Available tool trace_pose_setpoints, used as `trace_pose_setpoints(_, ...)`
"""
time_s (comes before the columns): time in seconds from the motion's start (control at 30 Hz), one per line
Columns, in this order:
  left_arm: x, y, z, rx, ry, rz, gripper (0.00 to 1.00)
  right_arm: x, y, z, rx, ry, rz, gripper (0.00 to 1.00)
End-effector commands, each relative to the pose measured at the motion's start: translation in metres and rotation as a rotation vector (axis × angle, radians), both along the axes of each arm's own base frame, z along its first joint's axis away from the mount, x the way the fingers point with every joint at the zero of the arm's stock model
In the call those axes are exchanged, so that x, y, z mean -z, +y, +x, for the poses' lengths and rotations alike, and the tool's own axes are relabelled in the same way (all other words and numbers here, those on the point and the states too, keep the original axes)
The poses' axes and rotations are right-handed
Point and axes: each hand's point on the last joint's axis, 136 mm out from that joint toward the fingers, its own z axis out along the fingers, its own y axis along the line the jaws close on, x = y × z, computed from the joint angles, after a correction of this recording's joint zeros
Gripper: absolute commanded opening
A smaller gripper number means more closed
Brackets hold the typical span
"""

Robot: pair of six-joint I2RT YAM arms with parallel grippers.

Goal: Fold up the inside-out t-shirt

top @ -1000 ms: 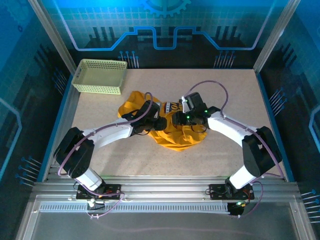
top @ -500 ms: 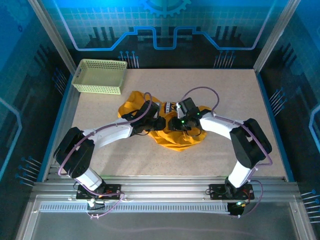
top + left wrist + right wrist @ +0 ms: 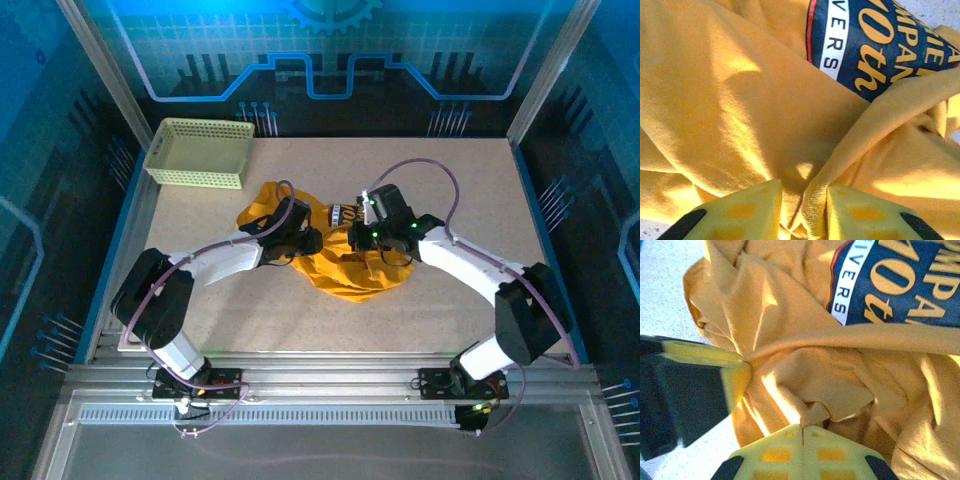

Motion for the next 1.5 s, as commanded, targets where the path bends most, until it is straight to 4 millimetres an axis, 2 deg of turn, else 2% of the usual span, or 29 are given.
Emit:
trace_pose_setpoints(0.0, 0.002, -0.002, 0.002, -0.01, 0.017, -0.01, 0.31, -0.001, -0.005, -0.008, 0.002, -0.006, -0.037, 0.0)
trace_pose_setpoints(0.07, 0.009, -0.002, 0.003, -0.007, 0.056, 0.015, 0.31, -0.015, -0.008, -0.011, 0.002, -0.075, -0.052, 0.0)
trace_pose_setpoints(0.17, 0.021, -0.006, 0.008, -0.006, 0.128, 0.06, 0.27, -0.052, -0.016, -0.016, 0.012, -0.188, -0.049, 0.0)
trace_pose_setpoints(0.23, 0.021, -0.008, 0.013, -0.004, 0.126, 0.063, 0.28, -0.071, -0.018, -0.021, -0.006, -0.229, -0.03, 0.0)
trace_pose_setpoints(0.3, 0.008, -0.01, 0.016, 0.001, 0.065, 0.03, 0.33, -0.078, -0.021, -0.026, -0.002, -0.214, -0.042, 0.0)
trace_pose_setpoints(0.47, -0.052, 0.006, 0.004, -0.038, -0.222, 0.028, 0.52, -0.072, -0.017, -0.023, 0.035, -0.135, -0.032, 0.0)
trace_pose_setpoints(0.57, -0.075, 0.016, -0.01, -0.049, -0.326, 0.02, 0.61, -0.066, -0.004, -0.013, 0.059, -0.082, 0.004, 0.0)
trace_pose_setpoints(0.67, -0.076, 0.026, -0.02, -0.067, -0.343, 0.014, 0.64, -0.05, 0.01, -0.001, 0.088, 0.0, -0.003, 0.0)
trace_pose_setpoints(0.8, -0.067, 0.039, -0.026, -0.113, -0.326, 0.011, 0.66, -0.03, 0.042, 0.009, 0.033, 0.082, -0.01, 0.0)
trace_pose_setpoints(0.83, -0.064, 0.04, -0.027, -0.117, -0.316, 0.003, 0.66, -0.028, 0.048, 0.011, 0.018, 0.098, -0.007, 0.04)
trace_pose_setpoints(0.9, -0.06, 0.038, -0.027, -0.118, -0.301, -0.004, 0.67, -0.031, 0.052, 0.014, -0.001, 0.111, 0.001, 0.19)
trace_pose_setpoints(1.0, -0.059, 0.032, -0.025, -0.103, -0.277, 0.009, 0.67, -0.048, 0.039, 0.014, -0.003, 0.052, -0.005, 0.41)
trace_pose_setpoints(1.1, -0.061, 0.02, -0.024, -0.065, -0.256, 0.079, 0.69, -0.063, 0.011, 0.011, 0.041, -0.017, -0.039, 0.54)
trace_pose_setpoints(1.2, -0.068, 0.002, -0.026, -0.03, -0.257, 0.171, 0.75, -0.059, -0.02, 0.005, 0.098, -0.017, -0.051, 0.56)
trace_pose_setpoints(1.3, -0.073, -0.01, -0.027, -0.031, -0.246, 0.269, 0.81, -0.046, -0.052, 0.001, 0.173, 0.005, -0.062, 0.57)
trace_pose_setpoints(1.4, -0.073, -0.02, -0.023, -0.039, -0.222, 0.37, 0.89, -0.031, -0.078, -0.005, 0.233, 0.032, -0.062, 0.57)
trace_pose_setpoints(1.47, -0.072, -0.026, -0.019, -0.038, -0.211, 0.441, 0.9, -0.026, -0.091, -0.008, 0.274, 0.038, -0.062, 0.57)
